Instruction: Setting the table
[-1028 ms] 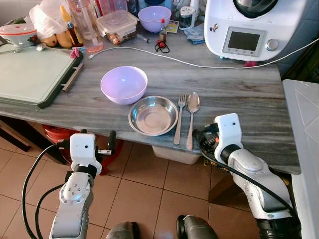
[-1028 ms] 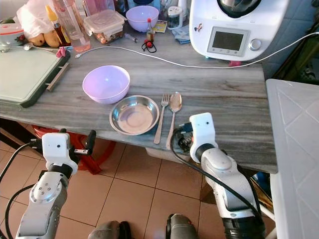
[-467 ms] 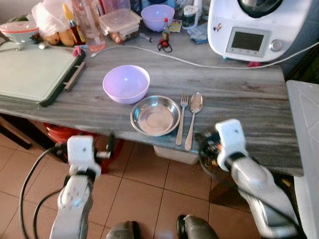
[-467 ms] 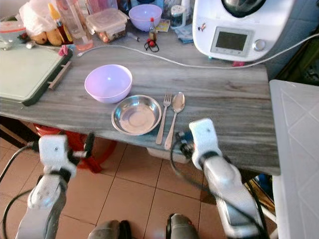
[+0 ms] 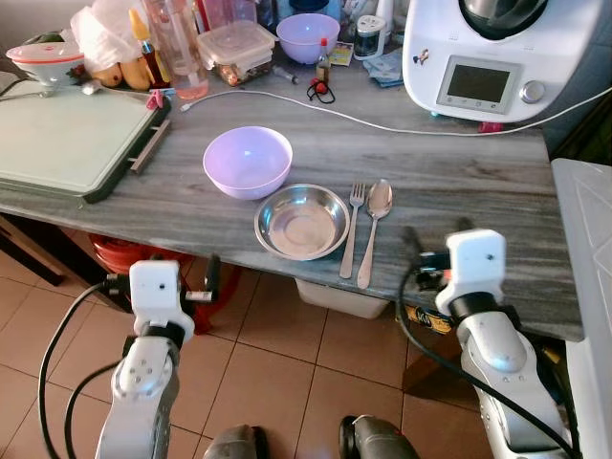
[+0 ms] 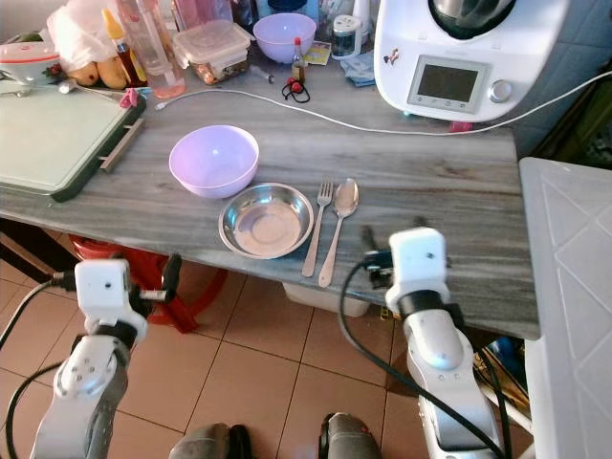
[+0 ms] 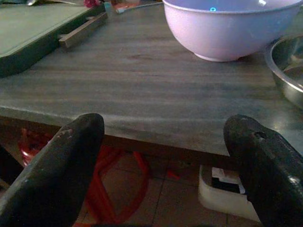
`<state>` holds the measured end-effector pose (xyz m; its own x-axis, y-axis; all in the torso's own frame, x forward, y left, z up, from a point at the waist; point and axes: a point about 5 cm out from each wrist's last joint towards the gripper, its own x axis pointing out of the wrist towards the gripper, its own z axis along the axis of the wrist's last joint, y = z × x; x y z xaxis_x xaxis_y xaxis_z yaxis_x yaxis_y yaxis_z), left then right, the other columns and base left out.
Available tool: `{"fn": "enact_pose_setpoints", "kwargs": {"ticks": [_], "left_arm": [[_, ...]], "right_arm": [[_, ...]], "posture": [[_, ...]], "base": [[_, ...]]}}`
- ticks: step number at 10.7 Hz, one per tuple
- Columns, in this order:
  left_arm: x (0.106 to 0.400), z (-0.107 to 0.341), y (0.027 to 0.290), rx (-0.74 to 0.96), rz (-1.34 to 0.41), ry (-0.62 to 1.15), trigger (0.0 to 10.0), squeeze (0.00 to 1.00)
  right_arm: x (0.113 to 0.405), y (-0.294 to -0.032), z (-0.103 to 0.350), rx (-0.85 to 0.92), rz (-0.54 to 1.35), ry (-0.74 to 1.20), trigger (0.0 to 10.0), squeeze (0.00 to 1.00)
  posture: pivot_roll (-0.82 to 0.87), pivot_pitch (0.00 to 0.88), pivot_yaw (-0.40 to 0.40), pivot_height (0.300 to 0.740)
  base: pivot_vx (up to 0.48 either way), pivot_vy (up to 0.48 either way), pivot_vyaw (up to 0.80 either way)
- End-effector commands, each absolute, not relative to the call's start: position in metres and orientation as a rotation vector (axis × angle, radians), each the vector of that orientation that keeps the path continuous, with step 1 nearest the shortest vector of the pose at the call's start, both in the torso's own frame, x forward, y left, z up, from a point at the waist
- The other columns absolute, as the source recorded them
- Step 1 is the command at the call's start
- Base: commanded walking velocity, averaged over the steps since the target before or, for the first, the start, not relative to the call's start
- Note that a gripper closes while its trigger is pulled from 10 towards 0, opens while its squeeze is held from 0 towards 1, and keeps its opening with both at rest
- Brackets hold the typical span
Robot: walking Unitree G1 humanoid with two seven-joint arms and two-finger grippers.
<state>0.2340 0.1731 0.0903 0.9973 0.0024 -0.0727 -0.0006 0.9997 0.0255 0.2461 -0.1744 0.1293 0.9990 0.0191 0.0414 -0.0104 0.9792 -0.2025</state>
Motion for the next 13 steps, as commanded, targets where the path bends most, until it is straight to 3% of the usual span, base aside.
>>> {"fn": "enact_pose_setpoints", "kwargs": {"ticks": [1,4,5,6,10,13], "left_arm": [[0.232,0.084,0.176,0.020,0.015,0.099,10.0,0.00],[0.235,0.085,0.171,0.015,-0.002,0.097,10.0,0.00],[0.238,0.086,0.172,0.012,-0.003,0.088,10.0,0.00],[0.238,0.086,0.172,0.013,-0.004,0.087,10.0,0.00],[0.240,0.088,0.173,0.009,-0.010,0.078,10.0,0.00],[0.242,0.089,0.170,0.008,-0.026,0.075,10.0,0.00]], "right_arm": [[0.246,-0.177,0.129,-0.202,-0.012,-0.063,10.0,1.00],[0.252,-0.176,0.123,-0.141,-0.023,-0.070,10.0,1.00],[0.256,-0.173,0.124,-0.127,-0.013,-0.073,10.0,0.13],[0.257,-0.172,0.125,-0.122,-0.010,-0.073,10.0,0.00],[0.261,-0.170,0.123,-0.099,-0.007,-0.066,10.0,0.00],[0.264,-0.168,0.123,-0.083,0.000,-0.064,10.0,0.00]], "posture": [[-0.05,0.047,0.048,0.740],[-0.05,0.041,0.050,0.740],[-0.04,0.046,0.048,0.740],[-0.04,0.046,0.048,0.740],[-0.04,0.046,0.043,0.740],[-0.04,0.041,0.045,0.740]], "base": [[-0.281,0.000,0.00],[-0.323,0.000,0.00],[-0.379,0.000,0.00],[-0.371,0.000,0.00],[-0.342,0.000,-0.80],[-0.194,0.000,0.00]]}}
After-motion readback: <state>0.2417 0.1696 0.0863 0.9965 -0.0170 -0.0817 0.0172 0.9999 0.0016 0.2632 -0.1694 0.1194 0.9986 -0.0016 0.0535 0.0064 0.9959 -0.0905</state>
